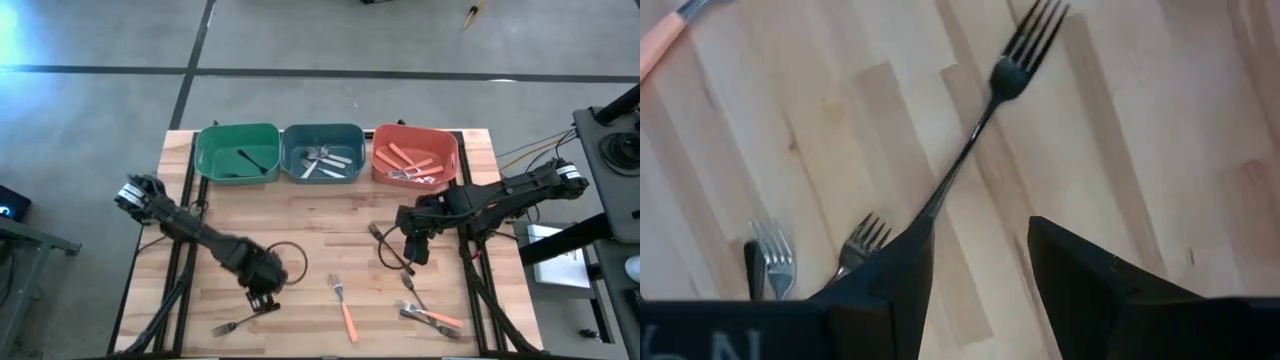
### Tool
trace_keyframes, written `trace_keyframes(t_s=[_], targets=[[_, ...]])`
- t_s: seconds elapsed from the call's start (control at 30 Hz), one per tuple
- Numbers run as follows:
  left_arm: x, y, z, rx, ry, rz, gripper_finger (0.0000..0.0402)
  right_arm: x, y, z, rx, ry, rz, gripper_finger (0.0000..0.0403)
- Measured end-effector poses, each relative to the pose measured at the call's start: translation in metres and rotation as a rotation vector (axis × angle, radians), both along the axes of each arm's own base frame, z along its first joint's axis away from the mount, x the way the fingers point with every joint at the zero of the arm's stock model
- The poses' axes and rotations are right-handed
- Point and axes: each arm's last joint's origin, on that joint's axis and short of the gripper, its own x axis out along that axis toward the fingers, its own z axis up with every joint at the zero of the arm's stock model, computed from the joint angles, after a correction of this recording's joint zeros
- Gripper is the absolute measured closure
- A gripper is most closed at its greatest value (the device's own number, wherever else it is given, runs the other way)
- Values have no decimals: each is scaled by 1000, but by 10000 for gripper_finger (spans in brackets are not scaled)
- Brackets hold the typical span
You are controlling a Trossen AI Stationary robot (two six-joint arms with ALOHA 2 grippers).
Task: Sort silverware by color (type)
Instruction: Put the black fork into the green bin
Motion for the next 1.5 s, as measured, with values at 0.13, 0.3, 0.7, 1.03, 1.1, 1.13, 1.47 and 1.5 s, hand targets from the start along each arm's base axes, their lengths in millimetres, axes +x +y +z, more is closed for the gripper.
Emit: trace_keyframes(t_s=[0.13,0.3,0.7,1.03,1.1,1.13,1.47,1.5], targets=[[-8,-21,-5,7,41,69,237,1,5,1,2,-19,28,254],[-15,-48,-17,-3,58,135,237,0,8,0,2,-20,43,253],[-3,-79,-57,2,34,119,237,0,9,0,-8,-23,54,252],[19,-96,-60,111,57,62,237,0,9,0,-18,-26,85,252],[22,-99,-63,134,80,47,237,0,9,0,-22,-28,99,252],[23,-100,-63,153,102,45,237,0,9,0,-24,-29,103,252],[31,-110,-48,212,146,31,237,0,8,0,-44,-36,113,252],[31,-110,-48,222,145,29,237,0,8,0,-46,-37,118,252]])
